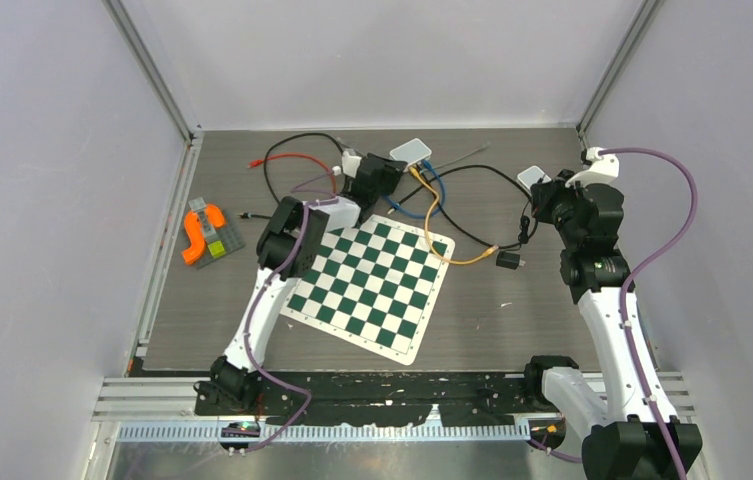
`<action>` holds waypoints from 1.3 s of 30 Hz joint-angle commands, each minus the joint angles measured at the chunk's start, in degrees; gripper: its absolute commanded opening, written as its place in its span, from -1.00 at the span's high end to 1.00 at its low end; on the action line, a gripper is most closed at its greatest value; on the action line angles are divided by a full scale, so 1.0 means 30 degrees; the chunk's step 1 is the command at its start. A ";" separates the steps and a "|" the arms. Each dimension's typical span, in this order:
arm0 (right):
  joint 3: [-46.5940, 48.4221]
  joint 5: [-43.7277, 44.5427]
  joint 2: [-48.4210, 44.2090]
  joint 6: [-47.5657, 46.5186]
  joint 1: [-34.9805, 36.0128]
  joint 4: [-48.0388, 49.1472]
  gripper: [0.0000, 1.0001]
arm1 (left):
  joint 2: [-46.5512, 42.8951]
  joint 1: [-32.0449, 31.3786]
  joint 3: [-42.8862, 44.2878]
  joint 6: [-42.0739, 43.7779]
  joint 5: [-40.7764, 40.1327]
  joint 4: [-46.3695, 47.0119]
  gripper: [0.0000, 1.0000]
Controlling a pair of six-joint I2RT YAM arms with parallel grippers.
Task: Insert the plug into the switch port
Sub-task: Pick up the connector from the center of the board.
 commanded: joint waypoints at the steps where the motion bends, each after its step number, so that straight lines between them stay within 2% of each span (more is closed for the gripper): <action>1: 0.0824 0.0027 -0.0372 -0.0039 -0.0037 0.1288 0.90 | -0.0831 0.0632 -0.1280 0.0577 -0.0146 0.2127 0.36; 11: 0.0187 -0.0518 -0.0681 -0.0067 -0.0006 0.1718 0.89 | -0.2507 0.1345 -0.2965 0.2748 0.1406 0.4253 1.00; 19: 0.0710 -0.0911 0.0268 -0.2091 -0.0016 0.2144 0.90 | -0.4136 0.1679 -0.4325 0.3505 0.4236 0.5051 1.00; 25: 0.3930 -0.2113 0.3741 -0.6573 -0.0037 0.1262 0.90 | -0.5079 0.2154 -0.5019 0.4328 0.6948 0.4976 1.00; 30: 0.4525 -0.2530 0.4848 -1.2002 -0.0037 0.1152 0.90 | -0.5850 0.2165 -0.5273 0.5950 0.9590 0.3082 1.00; 31: 0.4687 -0.2445 0.5135 -1.3459 -0.0052 0.0840 0.90 | -0.6054 0.2157 -0.5618 0.6211 0.9867 0.3255 1.00; 34: 0.5884 -0.2822 0.5659 -1.5201 -0.0644 -0.0652 0.90 | -0.6262 0.2184 -0.5708 0.6883 1.0911 0.3367 1.00; 39: 0.9163 -0.5606 0.7104 -1.8518 -0.2065 -0.5700 0.90 | -0.5597 0.2184 -0.3373 0.8955 1.3957 0.1856 1.00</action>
